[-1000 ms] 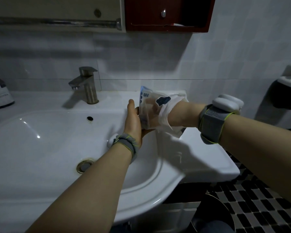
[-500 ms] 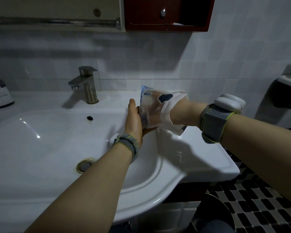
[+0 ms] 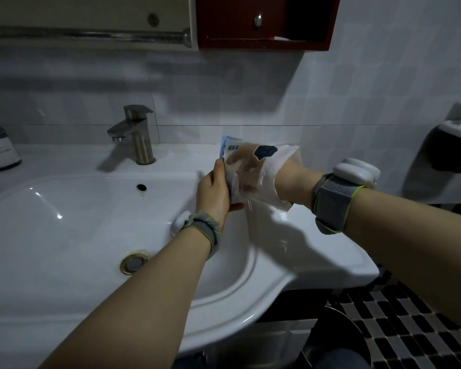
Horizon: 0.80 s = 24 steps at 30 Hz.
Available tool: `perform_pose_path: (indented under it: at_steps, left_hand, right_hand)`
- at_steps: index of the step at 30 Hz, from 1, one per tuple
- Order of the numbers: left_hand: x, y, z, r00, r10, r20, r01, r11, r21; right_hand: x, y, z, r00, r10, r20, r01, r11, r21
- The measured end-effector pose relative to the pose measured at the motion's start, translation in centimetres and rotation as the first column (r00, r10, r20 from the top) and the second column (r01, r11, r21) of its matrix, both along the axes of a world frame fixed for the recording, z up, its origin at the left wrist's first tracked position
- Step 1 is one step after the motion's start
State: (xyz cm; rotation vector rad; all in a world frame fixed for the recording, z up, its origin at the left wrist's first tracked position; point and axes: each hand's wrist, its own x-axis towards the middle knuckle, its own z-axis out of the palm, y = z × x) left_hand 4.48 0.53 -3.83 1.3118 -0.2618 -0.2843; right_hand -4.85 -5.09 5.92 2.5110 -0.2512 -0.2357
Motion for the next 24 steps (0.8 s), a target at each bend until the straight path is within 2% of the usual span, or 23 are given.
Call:
perform_pose_path:
  at_steps: [1, 4, 8, 15, 17, 19, 21, 22, 24]
  left_hand:
    - [0.1, 0.0, -0.2, 1.000, 0.018, 0.024, -0.018, 1.000, 0.012]
    - [0.2, 0.1, -0.6, 0.993, 0.081, 0.091, -0.087, 0.994, 0.066]
    - [1.0, 0.3, -1.0, 0.988, 0.145, 0.053, -0.150, 0.984, 0.094]
    - [1.2, 0.2, -1.3, 0.982, 0.185, 0.048, -0.190, 0.974, 0.126]
    - [1.3, 0.2, -1.3, 0.979, 0.196, 0.062, -0.203, 0.970, 0.134]
    - [1.4, -0.1, -1.5, 0.976, 0.203, 0.078, -0.213, 0.967, 0.141]
    - [1.4, -0.2, -1.7, 0.971, 0.221, 0.089, -0.232, 0.960, 0.154]
    - [1.6, -0.2, -1.9, 0.968, 0.235, 0.092, -0.247, 0.954, 0.168]
    - [2.1, 0.0, -2.2, 0.966, 0.254, 0.051, -0.259, 0.950, 0.175]
  right_hand:
    - [0.2, 0.3, 0.0, 0.999, 0.026, -0.044, -0.028, 0.998, -0.061]
    - [0.4, 0.3, -0.2, 0.993, 0.080, -0.082, -0.089, 0.990, -0.113]
    - [0.6, 0.8, 0.3, 0.992, 0.103, -0.072, -0.116, 0.971, -0.210]
    - [0.1, 0.5, -0.2, 0.986, 0.143, -0.086, -0.159, 0.962, -0.224]
    - [-0.1, 0.5, 0.1, 0.991, 0.107, -0.078, -0.118, 0.982, -0.146]
    - [-0.1, 0.7, 0.4, 0.995, 0.089, -0.038, -0.088, 0.996, 0.030]
    - [-0.3, 0.0, -0.8, 0.985, 0.066, 0.157, -0.104, 0.965, 0.241]
    - [-0.4, -0.6, -1.5, 0.962, 0.062, 0.268, -0.165, 0.909, 0.382]
    - [0.1, -2.7, -2.8, 0.870, 0.020, 0.493, -0.337, 0.754, 0.564]
